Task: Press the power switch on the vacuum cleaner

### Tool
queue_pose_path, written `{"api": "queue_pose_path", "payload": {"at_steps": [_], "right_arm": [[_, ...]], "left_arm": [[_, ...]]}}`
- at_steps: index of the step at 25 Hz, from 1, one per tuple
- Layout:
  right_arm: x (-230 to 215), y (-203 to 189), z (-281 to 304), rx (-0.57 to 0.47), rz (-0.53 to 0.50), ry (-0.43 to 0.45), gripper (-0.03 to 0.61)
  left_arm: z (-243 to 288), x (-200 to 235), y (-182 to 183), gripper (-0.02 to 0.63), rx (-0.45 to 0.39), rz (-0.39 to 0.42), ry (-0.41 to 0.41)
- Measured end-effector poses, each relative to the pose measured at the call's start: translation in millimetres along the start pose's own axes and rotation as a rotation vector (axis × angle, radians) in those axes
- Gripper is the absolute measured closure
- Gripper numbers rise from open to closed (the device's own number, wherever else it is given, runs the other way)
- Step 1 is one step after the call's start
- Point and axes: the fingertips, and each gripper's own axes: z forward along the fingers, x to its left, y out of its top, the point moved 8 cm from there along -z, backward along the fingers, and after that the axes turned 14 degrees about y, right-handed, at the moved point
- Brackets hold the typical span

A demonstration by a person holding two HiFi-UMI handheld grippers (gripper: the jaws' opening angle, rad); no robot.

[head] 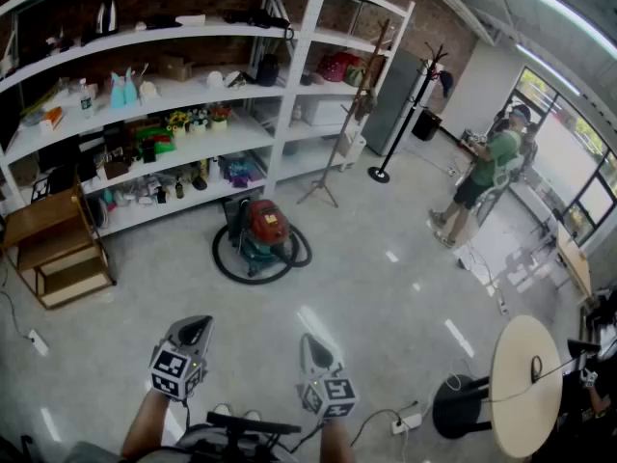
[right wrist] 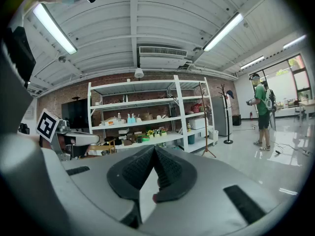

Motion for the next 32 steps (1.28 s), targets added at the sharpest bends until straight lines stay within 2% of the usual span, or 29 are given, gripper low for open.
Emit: {"api": "queue_pose_path", "payload": {"at_steps": [6, 20, 27, 32], "right_arm": [[-2.2, 0.6, 1.4, -0.01, -0.01, 0.012, 0.566], [-5.9, -3.0, -4.0, -0.023, 0.04, 0.012, 0.566], [-27.6, -7.5, -18.5, -0.027, 0.029, -0.006, 0.566], [-43.4, -12.3, -22.4, -0.014, 0.025, 0.028, 0.566]], "left_arm": [[1.4, -1.4, 2.0, 0.606, 0.0, -0.006, 0.002], [8.6, -14.7, 6.4, 0.606, 0.0, 0.007, -0.028], [16.9, -31.1, -0.2, 0.605, 0.013, 0.017, -0.014], [20.9, -48.5, -1.7, 0.606, 0.003, 0.013, 0.001]]}}
